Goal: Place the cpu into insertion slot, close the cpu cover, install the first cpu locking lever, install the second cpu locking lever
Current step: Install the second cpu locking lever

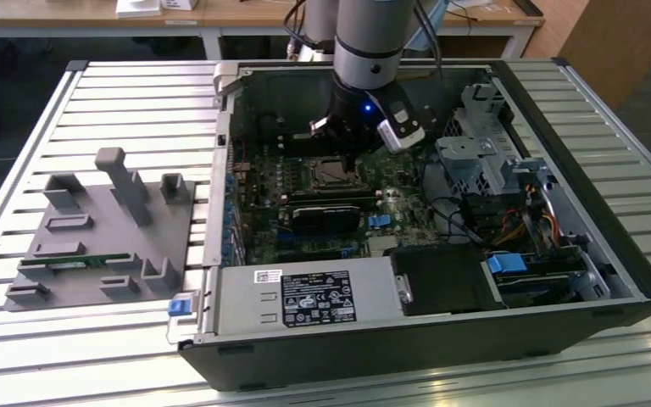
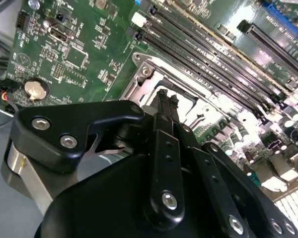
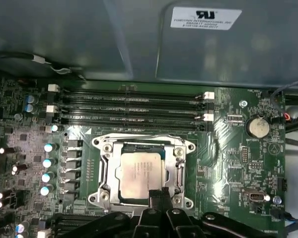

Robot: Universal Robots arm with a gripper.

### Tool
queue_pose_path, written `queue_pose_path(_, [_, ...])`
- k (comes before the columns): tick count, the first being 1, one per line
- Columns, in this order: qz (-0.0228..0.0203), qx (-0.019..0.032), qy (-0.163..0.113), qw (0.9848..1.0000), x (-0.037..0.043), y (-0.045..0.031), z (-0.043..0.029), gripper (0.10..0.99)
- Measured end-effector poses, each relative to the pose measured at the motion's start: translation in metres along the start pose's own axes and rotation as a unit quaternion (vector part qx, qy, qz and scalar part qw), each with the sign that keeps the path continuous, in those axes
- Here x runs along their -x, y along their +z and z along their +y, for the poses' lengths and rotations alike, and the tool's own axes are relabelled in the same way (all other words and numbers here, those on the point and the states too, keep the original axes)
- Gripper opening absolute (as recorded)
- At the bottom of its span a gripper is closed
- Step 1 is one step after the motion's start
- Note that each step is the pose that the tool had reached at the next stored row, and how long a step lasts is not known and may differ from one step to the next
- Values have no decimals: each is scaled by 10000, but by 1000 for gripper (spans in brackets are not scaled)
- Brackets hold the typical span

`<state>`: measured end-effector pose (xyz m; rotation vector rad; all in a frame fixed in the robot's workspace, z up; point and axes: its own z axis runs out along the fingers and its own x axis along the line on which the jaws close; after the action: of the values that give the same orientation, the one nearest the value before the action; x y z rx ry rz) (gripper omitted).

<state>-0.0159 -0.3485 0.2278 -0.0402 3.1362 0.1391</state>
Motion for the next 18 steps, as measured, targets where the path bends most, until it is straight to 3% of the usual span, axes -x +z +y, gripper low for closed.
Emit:
queue_pose_path(4, [0,1,-1,10000,0,-15,-33,106])
queue_pose_path(7, [1,2,0,10000,-3,-21,-118,106])
queue_pose_path(10, [5,52,0,10000,-4,-22,-189,106])
queue_pose_path(12, [8,78,1,10000,-4,-20,-204,106])
queue_pose_path(18, [14,79,2,10000,-7,-5,-226,106])
